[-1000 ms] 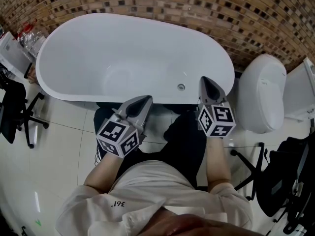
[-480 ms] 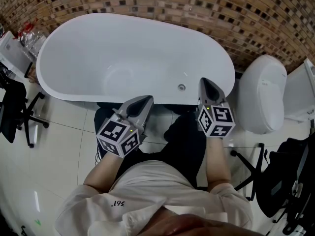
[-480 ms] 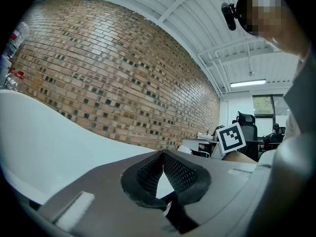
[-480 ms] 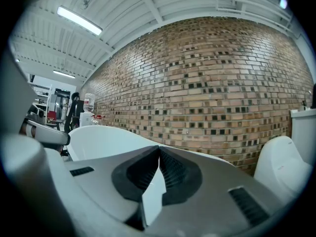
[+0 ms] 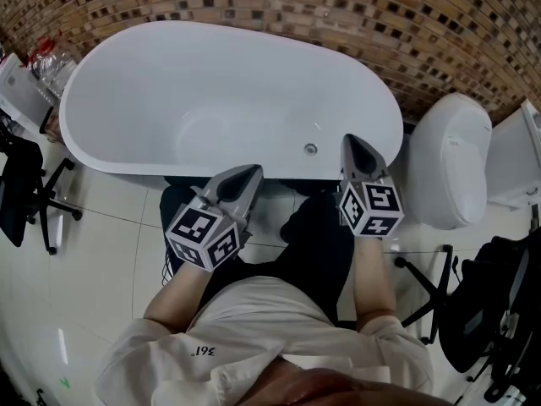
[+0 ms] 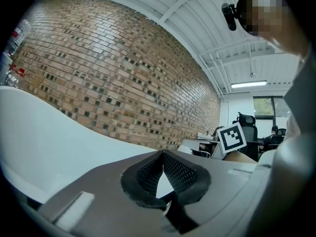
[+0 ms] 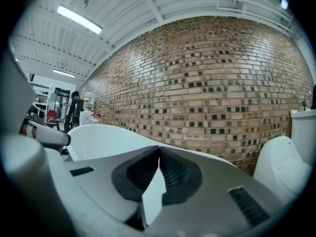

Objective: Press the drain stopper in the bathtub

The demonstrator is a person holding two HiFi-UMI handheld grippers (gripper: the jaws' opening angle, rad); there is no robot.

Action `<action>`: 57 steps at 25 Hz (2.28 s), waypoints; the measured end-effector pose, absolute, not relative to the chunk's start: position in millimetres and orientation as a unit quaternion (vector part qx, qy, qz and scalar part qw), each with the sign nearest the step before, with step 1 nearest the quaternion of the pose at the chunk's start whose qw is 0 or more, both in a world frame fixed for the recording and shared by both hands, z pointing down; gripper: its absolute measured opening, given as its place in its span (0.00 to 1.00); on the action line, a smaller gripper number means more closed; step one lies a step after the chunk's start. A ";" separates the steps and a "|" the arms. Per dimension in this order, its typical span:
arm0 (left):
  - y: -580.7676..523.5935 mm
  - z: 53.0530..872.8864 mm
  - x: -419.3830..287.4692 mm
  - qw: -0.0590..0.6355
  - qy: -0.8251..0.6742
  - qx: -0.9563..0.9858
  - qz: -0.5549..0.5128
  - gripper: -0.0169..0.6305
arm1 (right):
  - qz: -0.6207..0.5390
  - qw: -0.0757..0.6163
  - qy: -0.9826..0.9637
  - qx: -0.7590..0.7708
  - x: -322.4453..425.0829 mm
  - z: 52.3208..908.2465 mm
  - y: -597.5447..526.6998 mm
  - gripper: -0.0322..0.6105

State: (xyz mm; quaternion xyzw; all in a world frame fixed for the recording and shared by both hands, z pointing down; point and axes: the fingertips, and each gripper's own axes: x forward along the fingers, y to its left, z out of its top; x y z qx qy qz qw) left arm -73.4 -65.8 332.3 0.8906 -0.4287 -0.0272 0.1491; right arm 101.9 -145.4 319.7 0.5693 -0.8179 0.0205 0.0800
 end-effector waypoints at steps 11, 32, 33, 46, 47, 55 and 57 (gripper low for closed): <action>-74.2 332.9 -77.8 0.139 -0.427 0.893 -0.022 0.04 | 0.008 0.090 -0.823 0.561 92.8 318.1 -149.3 0.07; -117.0 327.8 -74.6 0.125 -0.413 0.902 -0.019 0.04 | -0.028 0.127 -0.831 0.541 73.8 298.4 -195.3 0.07; -119.4 328.0 -73.7 0.125 -0.413 0.902 -0.019 0.04 | -0.029 0.128 -0.831 0.540 73.6 297.8 -198.9 0.07; -144.8 335.7 -71.7 0.133 -0.411 0.902 -0.013 0.04 | -0.038 0.141 -0.836 0.529 63.1 295.3 -235.9 0.07; -146.4 336.8 -72.0 0.135 -0.412 0.901 -0.012 0.04 | -0.038 0.143 -0.836 0.529 62.8 295.8 -238.2 0.07; -158.7 343.1 -72.8 0.141 -0.411 0.900 -0.010 0.04 | -0.032 0.152 -0.835 0.527 59.2 304.1 -252.7 0.07; -162.6 344.7 -71.6 0.143 -0.410 0.901 -0.009 0.04 | -0.031 0.155 -0.835 0.526 58.9 306.4 -256.6 0.07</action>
